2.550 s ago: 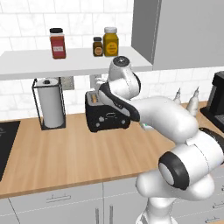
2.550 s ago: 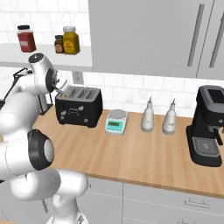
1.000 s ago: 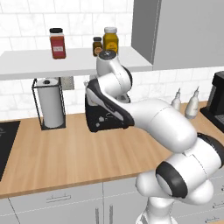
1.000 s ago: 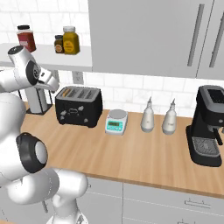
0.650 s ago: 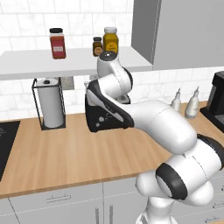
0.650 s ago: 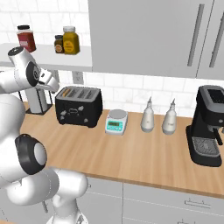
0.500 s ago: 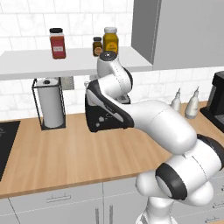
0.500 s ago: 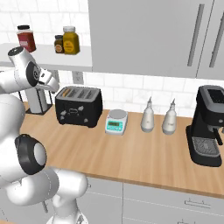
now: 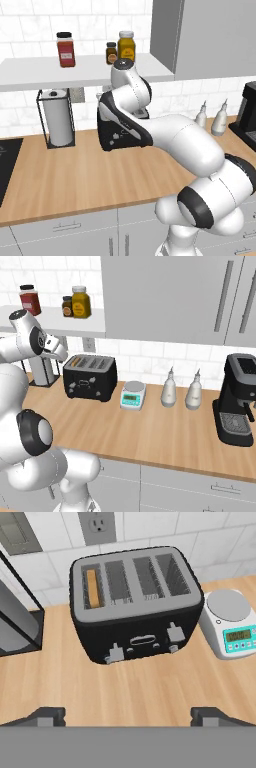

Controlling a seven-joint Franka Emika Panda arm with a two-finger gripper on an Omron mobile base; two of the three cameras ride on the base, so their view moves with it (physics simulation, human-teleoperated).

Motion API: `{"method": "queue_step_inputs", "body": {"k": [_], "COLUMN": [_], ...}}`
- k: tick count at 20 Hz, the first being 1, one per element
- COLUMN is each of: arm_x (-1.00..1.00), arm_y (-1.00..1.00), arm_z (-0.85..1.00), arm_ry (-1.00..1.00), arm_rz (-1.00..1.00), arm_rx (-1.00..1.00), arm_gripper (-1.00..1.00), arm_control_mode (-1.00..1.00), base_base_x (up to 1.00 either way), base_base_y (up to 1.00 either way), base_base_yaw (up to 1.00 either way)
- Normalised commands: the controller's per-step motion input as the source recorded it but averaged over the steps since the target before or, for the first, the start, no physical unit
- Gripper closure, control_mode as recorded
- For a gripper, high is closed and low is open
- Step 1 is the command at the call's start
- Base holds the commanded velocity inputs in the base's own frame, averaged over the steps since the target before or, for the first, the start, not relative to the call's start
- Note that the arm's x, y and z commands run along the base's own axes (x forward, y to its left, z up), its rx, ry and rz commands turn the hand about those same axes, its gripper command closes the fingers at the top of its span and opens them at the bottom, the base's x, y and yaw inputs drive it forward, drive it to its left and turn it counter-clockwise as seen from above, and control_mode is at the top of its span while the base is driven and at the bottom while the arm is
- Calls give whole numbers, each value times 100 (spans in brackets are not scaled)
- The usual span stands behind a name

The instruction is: Start the toaster. Once the lever pops up, take the bread to the plate on the dining counter.

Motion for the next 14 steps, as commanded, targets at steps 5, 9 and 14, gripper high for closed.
{"method": "queue_step_inputs", "body": {"k": [5,9,14], "arm_x": [0,0,0], "arm_y": [0,0,0], "arm_z": [0,0,0], "arm_ry": [0,0,0], "arm_rz": [0,0,0], "arm_rx": [0,0,0], "arm_gripper": [-100,-100,-100], "arm_control_mode": [-100,-100,-100], "base_base_x": [0,0,0], "base_base_y": [0,0,0], "base_base_yaw": [0,0,0]}}
